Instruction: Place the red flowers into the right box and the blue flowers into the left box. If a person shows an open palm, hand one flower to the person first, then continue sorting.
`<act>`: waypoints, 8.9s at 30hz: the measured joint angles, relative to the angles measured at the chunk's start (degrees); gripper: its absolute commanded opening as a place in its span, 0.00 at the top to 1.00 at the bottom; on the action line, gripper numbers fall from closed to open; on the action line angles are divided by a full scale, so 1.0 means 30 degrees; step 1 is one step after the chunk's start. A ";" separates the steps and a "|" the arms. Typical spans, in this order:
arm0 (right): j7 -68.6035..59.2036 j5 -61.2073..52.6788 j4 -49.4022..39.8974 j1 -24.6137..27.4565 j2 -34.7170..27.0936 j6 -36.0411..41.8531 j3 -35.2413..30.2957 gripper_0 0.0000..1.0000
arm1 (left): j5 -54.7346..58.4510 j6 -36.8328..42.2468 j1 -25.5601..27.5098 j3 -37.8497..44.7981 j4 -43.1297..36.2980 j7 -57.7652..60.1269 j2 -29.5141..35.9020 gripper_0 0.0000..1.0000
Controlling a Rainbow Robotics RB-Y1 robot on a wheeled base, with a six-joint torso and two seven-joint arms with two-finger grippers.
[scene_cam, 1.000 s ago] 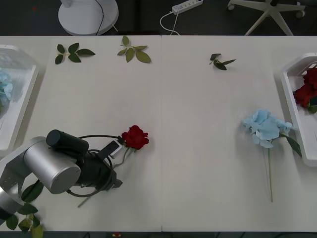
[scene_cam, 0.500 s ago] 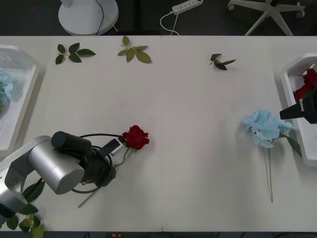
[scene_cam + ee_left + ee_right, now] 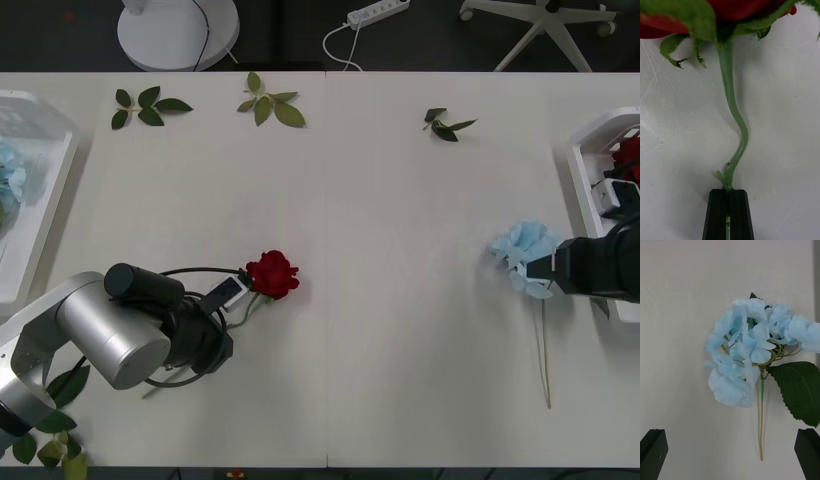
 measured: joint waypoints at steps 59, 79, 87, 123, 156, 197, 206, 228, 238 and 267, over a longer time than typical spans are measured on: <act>0.8574 -0.3332 0.4138 -0.1784 0.1124 -0.2777 0.3436 0.00 | 0.2057 -1.0593 -0.3157 0.4906 -0.5962 0.7859 -0.5977 1.00; 1.9698 -1.3545 0.0777 0.4009 0.0852 0.0692 -0.9207 0.00 | 0.1292 -1.6624 -0.3470 0.2205 -0.3053 0.7894 -0.7744 1.00; 2.4118 -1.5415 0.1770 0.2709 0.2125 0.0612 -0.9223 0.00 | 0.1369 -1.6657 -0.3487 0.2205 -0.3043 0.8078 -0.7745 1.00; 2.6689 -1.6238 0.4054 -0.3677 0.5803 -0.6910 -0.0856 0.01 | 0.1405 -1.6668 -0.3497 0.2202 -0.3023 0.8196 -0.7747 1.00; 2.6286 -1.4921 0.5036 -0.5842 0.7317 -0.8338 0.1590 1.00 | 0.1405 -1.6669 -0.3498 0.2202 -0.3020 0.8204 -0.7748 1.00; 1.9108 -1.0626 0.5693 -0.6166 0.4897 -0.1204 -0.1441 1.00 | 0.1684 -1.0543 -0.3703 0.3833 -0.4128 0.9152 -0.6886 0.00; 1.7828 -0.9581 0.7522 -0.6203 0.2264 0.2299 -0.3833 1.00 | 0.5304 -0.1392 -0.3795 0.8889 -0.7791 0.9809 -0.5714 0.00; 2.4388 -0.6371 1.8946 -0.6227 -0.1076 0.7096 -0.6687 1.00 | 3.0072 0.0554 0.0200 1.2448 -0.0017 -1.2915 0.2812 0.00; 2.5035 -0.4156 2.2176 -0.6230 -0.0981 0.5660 -0.6690 1.00 | 3.4391 0.0484 0.0334 1.1210 0.0201 -1.8614 0.8524 0.00; 2.5036 0.0179 2.5370 -0.6234 0.2434 -0.0317 -0.6705 0.43 | 3.5609 0.0230 0.0334 1.0132 0.0044 -1.8614 0.9585 0.00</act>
